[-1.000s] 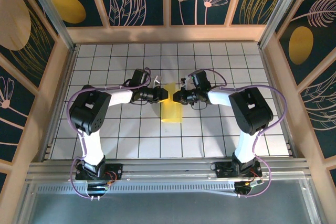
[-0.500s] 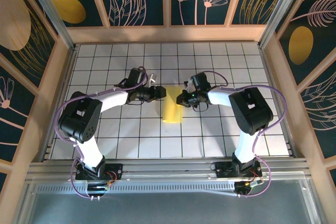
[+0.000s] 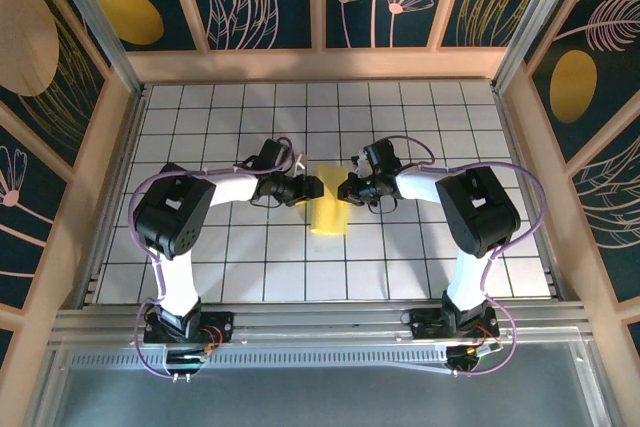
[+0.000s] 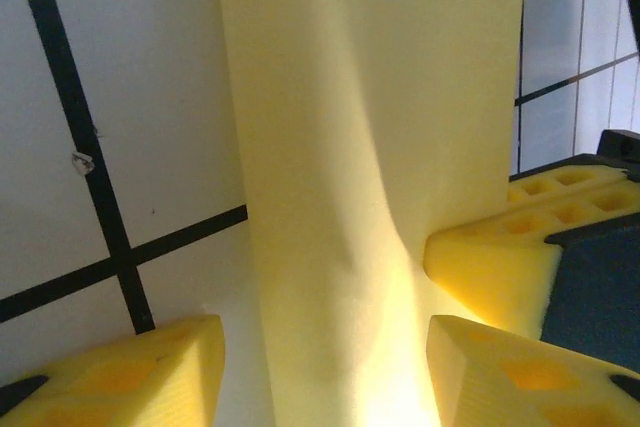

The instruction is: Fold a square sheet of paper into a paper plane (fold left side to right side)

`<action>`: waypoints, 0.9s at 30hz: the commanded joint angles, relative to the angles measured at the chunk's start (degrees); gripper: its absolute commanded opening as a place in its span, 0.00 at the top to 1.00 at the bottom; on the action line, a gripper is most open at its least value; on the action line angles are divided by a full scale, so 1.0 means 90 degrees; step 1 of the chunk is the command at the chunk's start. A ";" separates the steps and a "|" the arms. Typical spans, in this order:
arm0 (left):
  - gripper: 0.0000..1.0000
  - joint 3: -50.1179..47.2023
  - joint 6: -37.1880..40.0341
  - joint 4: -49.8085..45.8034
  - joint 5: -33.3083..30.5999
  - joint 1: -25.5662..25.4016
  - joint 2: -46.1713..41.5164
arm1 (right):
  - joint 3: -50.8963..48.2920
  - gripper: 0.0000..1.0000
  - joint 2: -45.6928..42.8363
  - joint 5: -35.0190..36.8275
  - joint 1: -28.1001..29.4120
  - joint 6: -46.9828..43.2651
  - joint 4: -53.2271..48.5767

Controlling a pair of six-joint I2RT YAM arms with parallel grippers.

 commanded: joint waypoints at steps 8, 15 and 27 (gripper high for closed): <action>0.61 0.0480 0.0208 -0.0823 -0.0823 -0.0328 0.0577 | 0.0086 0.85 -0.0220 0.0228 -0.0031 -0.0156 -0.0249; 0.64 0.0412 0.0012 -0.0987 -0.1264 -0.0396 0.0585 | -0.0030 0.67 -0.0817 0.0834 -0.0299 -0.0396 -0.0772; 0.64 0.0641 -0.0027 -0.1334 -0.1568 -0.0565 0.0866 | -0.0469 0.58 -0.1703 0.1522 -0.0906 -0.0621 -0.1042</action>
